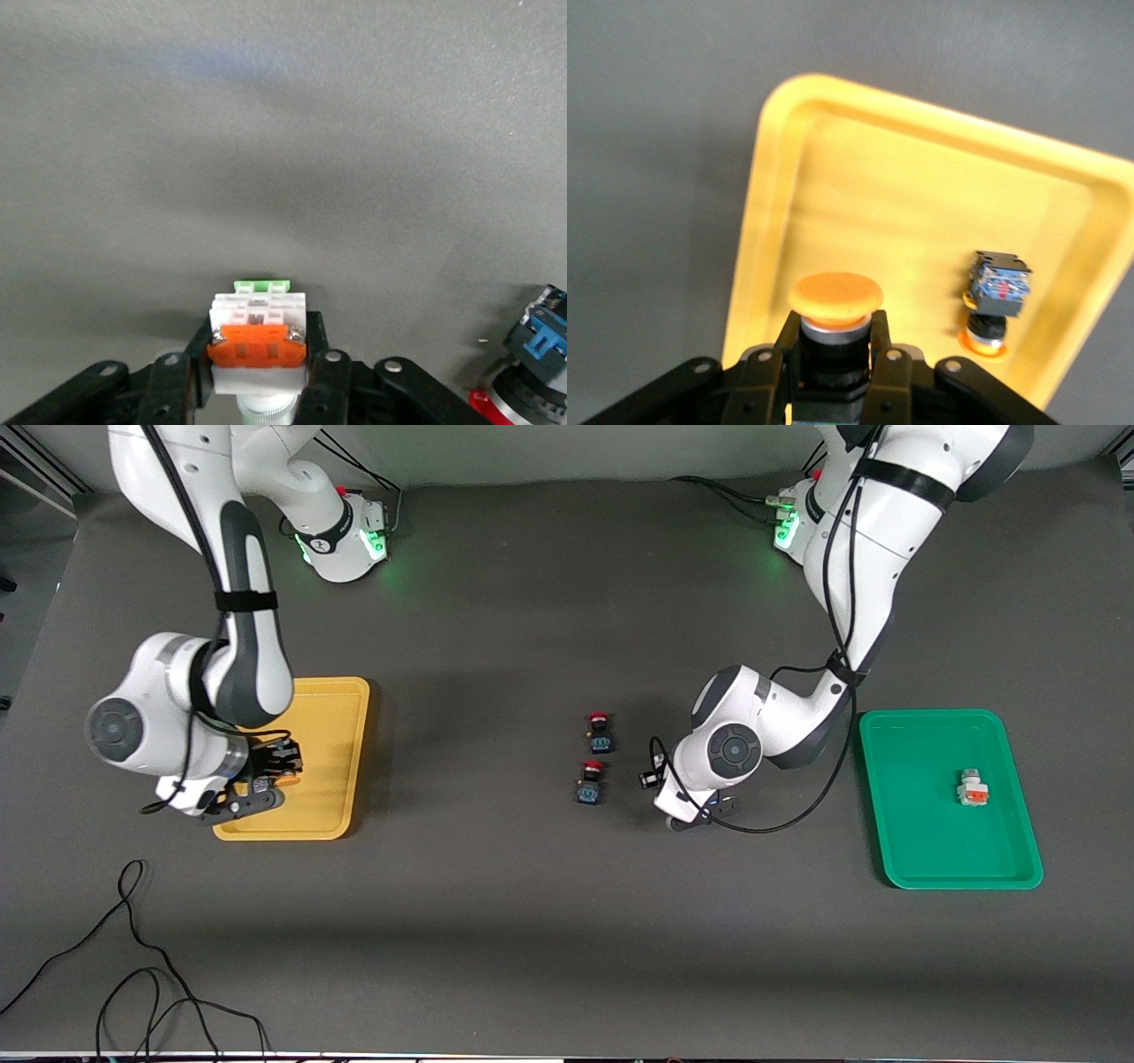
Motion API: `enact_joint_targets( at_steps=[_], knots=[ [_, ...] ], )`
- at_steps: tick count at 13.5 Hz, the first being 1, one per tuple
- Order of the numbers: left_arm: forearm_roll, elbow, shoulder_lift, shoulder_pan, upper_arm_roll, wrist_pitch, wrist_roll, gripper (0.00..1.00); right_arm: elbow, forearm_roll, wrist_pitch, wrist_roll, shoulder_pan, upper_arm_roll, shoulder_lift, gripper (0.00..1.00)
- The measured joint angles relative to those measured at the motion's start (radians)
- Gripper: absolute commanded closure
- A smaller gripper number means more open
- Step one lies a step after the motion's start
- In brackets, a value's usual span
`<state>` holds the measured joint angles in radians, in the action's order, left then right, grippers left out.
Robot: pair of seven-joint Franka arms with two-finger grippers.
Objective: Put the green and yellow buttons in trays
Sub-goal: 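Carry the yellow switch to the yellow tray while the left gripper carries the block, then release the switch in the yellow tray while the left gripper lowers the block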
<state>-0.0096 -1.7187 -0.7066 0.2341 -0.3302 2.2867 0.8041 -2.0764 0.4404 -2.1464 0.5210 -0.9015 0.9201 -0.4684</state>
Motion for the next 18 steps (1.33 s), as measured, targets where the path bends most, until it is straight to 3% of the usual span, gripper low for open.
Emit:
enact_joint_targets(
  at_steps=[2, 3, 4, 5, 6, 9, 12, 16, 18],
  knots=[
    [0.002, 0.02, 0.048, -0.016, 0.002, -0.095, 0.0, 1.0, -0.049, 0.111, -0.044, 0.085, -0.003, -0.012, -0.056, 0.98],
    [0.003, 0.032, 0.084, -0.031, 0.003, -0.16, -0.004, 1.0, -0.053, 0.165, -0.049, 0.121, -0.005, -0.013, -0.09, 0.88],
    [0.005, 0.05, 0.126, -0.049, 0.003, -0.242, -0.018, 1.0, -0.052, 0.201, -0.051, 0.141, -0.006, -0.013, -0.12, 0.43],
    [0.006, 0.071, 0.168, -0.069, 0.004, -0.333, -0.048, 1.0, -0.048, 0.217, -0.051, 0.147, -0.008, -0.013, -0.139, 0.12],
    [0.006, 0.099, 0.208, -0.094, 0.004, -0.433, -0.09, 1.0, -0.044, 0.223, -0.051, 0.147, -0.008, -0.013, -0.148, 0.0],
    [0.009, 0.213, 0.276, -0.185, 0.01, -0.702, -0.237, 1.0, -0.014, 0.227, -0.006, 0.146, -0.009, -0.004, -0.146, 0.0],
    [0.046, 0.298, 0.282, -0.316, 0.015, -0.856, -0.45, 1.0, 0.095, 0.218, 0.164, 0.127, -0.019, 0.065, -0.138, 0.0],
    [0.126, 0.304, 0.27, -0.493, 0.018, -0.888, -0.693, 1.0, 0.281, 0.156, 0.419, 0.045, -0.03, 0.154, -0.113, 0.0],
    [0.168, 0.291, 0.249, -0.524, 0.017, -0.863, -0.748, 1.0, 0.352, 0.113, 0.503, -0.003, -0.053, 0.188, -0.103, 0.0]
  ],
)
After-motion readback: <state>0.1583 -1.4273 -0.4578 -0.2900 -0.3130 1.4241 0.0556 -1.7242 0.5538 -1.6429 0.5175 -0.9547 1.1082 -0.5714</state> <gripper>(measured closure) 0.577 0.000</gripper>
